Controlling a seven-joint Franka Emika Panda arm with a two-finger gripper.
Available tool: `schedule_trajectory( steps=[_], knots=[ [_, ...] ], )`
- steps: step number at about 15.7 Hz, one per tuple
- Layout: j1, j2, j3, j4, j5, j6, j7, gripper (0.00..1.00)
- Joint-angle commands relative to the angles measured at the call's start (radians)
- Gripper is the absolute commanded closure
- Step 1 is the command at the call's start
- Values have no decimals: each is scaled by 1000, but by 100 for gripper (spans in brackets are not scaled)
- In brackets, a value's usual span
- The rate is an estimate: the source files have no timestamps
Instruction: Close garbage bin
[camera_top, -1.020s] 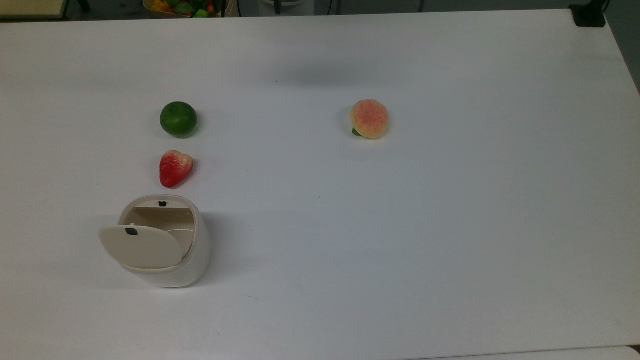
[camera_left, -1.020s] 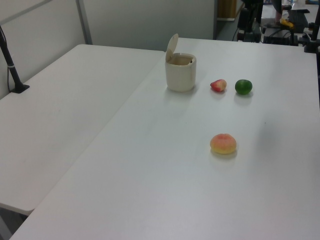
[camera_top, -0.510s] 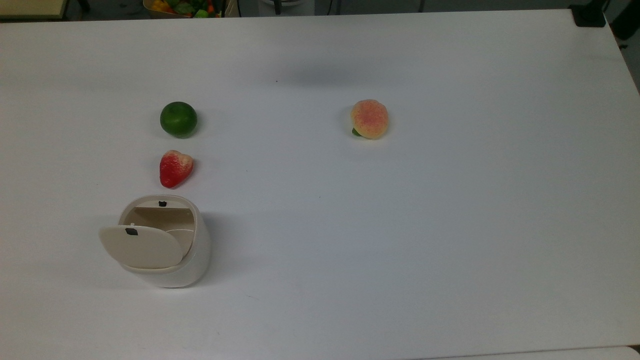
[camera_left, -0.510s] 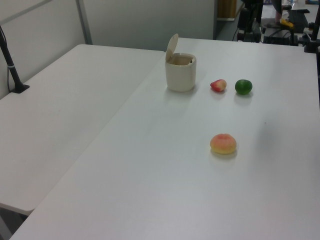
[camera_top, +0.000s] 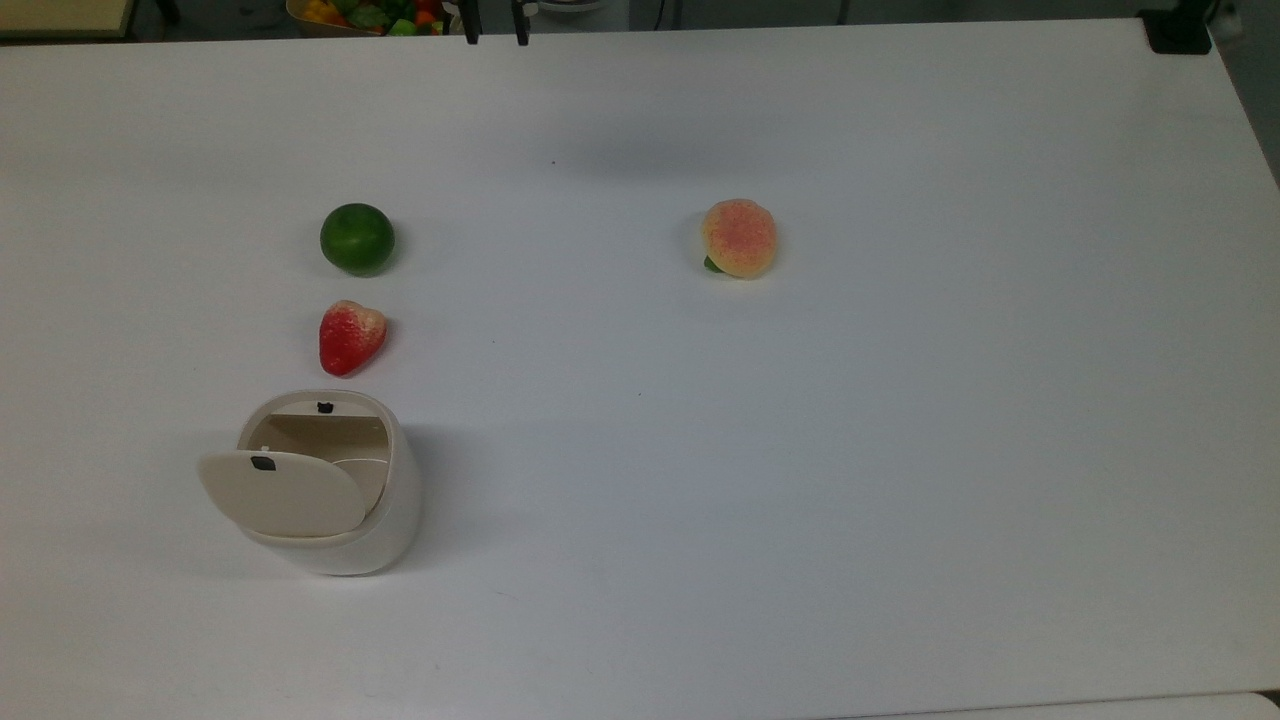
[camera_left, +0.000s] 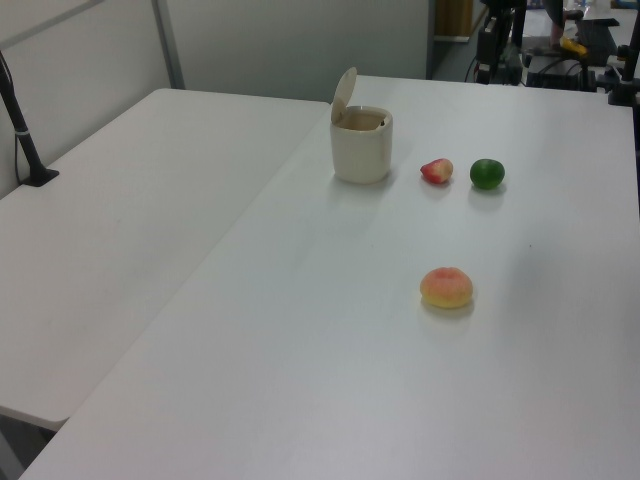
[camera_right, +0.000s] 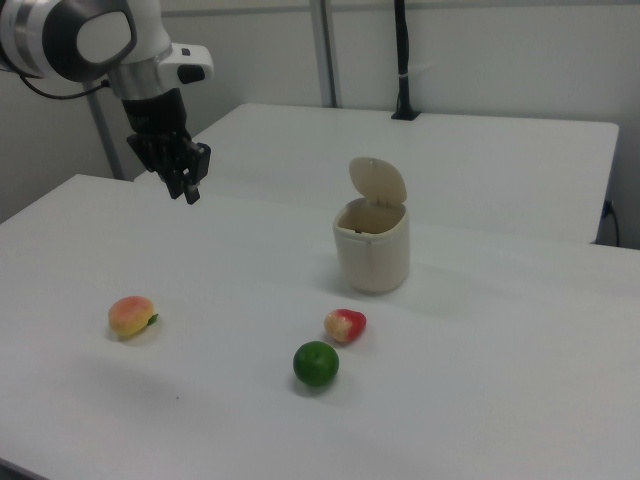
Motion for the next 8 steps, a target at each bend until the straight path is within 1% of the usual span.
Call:
schedule_trajectory(
  steps=[1, 4, 8],
  knots=[
    [9, 5, -3, 0, 35, 59, 11, 100],
    [-1, 15, -3, -2, 58, 128, 1, 100],
    [-16, 25, -14, -6, 67, 282, 1, 100]
  ],
)
